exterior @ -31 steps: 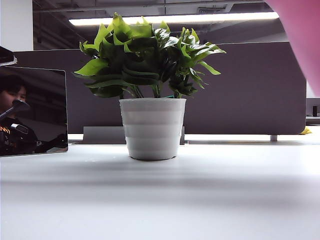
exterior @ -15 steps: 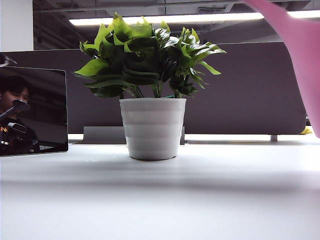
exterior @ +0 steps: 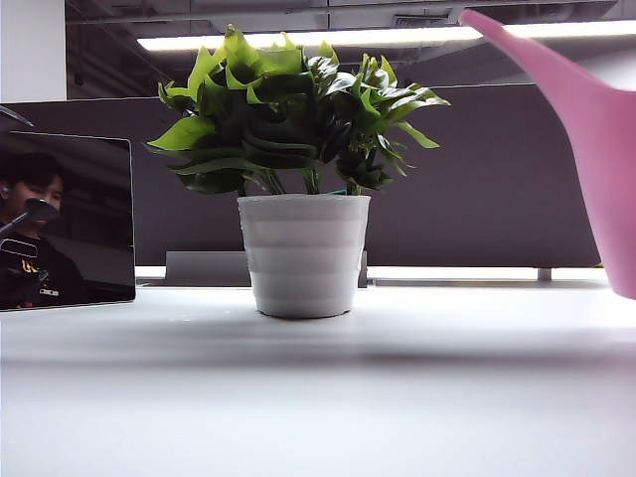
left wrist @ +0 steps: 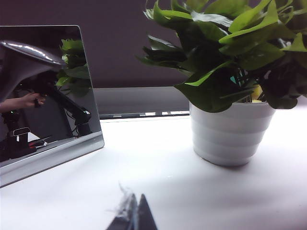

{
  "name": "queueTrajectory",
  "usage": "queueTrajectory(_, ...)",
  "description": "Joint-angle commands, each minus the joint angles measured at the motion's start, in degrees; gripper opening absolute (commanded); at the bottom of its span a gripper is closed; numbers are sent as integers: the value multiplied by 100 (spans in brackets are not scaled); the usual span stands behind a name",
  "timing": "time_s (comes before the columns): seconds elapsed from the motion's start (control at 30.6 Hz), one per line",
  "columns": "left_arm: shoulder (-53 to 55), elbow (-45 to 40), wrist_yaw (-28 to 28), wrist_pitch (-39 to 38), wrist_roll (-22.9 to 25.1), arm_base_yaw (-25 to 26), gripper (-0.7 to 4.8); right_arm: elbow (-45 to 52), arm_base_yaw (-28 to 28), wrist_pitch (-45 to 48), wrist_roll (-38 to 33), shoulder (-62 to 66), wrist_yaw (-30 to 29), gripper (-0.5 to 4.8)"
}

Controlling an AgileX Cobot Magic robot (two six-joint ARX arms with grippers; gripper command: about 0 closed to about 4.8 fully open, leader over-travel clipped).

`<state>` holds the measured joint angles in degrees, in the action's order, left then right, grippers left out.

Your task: Pick up the watering can from the table, water the potted plant, and put the can back.

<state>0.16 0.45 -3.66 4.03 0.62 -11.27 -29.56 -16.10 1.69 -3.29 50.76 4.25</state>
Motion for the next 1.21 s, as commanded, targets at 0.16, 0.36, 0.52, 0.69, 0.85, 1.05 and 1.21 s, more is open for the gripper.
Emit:
queueTrajectory(0.16, 7, 4, -17, 74, 44, 31, -5, -59, 0, 844, -170, 450, -57, -6)
queueTrajectory(0.36, 7, 4, -17, 74, 44, 31, -5, -59, 2, 905, -170, 570, -55, -6)
queueTrajectory(0.52, 7, 4, -17, 74, 44, 28, -5, -59, 7, 931, -168, 621, -55, -6)
queueTrajectory(0.69, 7, 4, -17, 74, 44, 28, -5, -57, 7, 951, -166, 717, -57, -6)
queueTrajectory(0.85, 7, 4, -17, 74, 44, 28, -5, -57, 17, 970, -157, 719, -55, -6)
queueTrajectory(1.05, 7, 4, -17, 74, 44, 24, -5, -33, 17, 931, -140, 719, -55, -6)
queueTrajectory(1.21, 7, 4, -17, 74, 44, 24, -5, -33, 17, 887, -138, 717, -52, -6)
